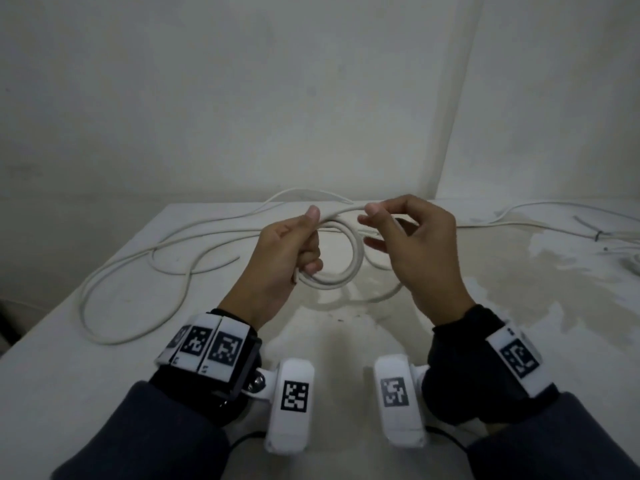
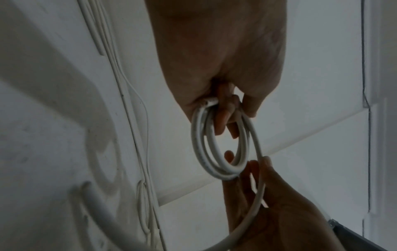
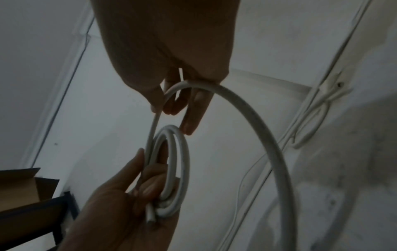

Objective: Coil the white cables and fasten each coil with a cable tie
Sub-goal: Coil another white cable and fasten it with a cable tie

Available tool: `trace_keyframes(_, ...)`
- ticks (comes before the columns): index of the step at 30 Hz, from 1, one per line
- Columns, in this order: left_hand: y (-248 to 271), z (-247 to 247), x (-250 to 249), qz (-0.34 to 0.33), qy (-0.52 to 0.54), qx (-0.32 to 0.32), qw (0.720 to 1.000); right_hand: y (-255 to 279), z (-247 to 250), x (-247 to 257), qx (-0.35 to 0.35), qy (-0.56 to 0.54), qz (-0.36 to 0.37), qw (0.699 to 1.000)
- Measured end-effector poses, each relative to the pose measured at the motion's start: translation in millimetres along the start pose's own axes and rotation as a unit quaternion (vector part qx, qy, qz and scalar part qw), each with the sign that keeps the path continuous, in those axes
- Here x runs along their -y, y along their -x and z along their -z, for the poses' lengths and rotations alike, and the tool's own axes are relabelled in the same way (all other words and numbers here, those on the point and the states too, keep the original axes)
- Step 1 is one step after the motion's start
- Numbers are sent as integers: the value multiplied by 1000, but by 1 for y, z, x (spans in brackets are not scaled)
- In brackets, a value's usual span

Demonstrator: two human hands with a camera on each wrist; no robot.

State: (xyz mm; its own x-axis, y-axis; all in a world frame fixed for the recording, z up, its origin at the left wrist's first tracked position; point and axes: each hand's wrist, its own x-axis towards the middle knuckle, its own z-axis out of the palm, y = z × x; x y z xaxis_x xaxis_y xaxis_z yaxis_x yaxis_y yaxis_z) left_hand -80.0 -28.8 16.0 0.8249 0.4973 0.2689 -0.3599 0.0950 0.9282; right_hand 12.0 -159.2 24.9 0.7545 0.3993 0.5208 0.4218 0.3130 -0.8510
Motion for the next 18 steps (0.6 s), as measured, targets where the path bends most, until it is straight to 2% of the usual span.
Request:
trace_keyframes(5, 0, 1, 4, -27, 30, -47, 998, 7, -13, -1, 66, -141, -125, 980)
trace_keyframes(7, 1, -2, 7, -13, 61, -65, 996, 10, -17, -4, 72, -187, -169, 965)
trace_keyframes(11, 4, -8, 16, 15, 84, -101, 991, 14, -23, -14, 60, -201, -247, 946)
trace_keyframes(14, 5, -10, 20, 29, 104, -111, 988, 14, -27, -21, 71, -275, -286, 915)
trace_keyframes(18, 8, -14, 22, 27, 94, -87, 991, 12, -21, -25, 101, -357, -340, 864)
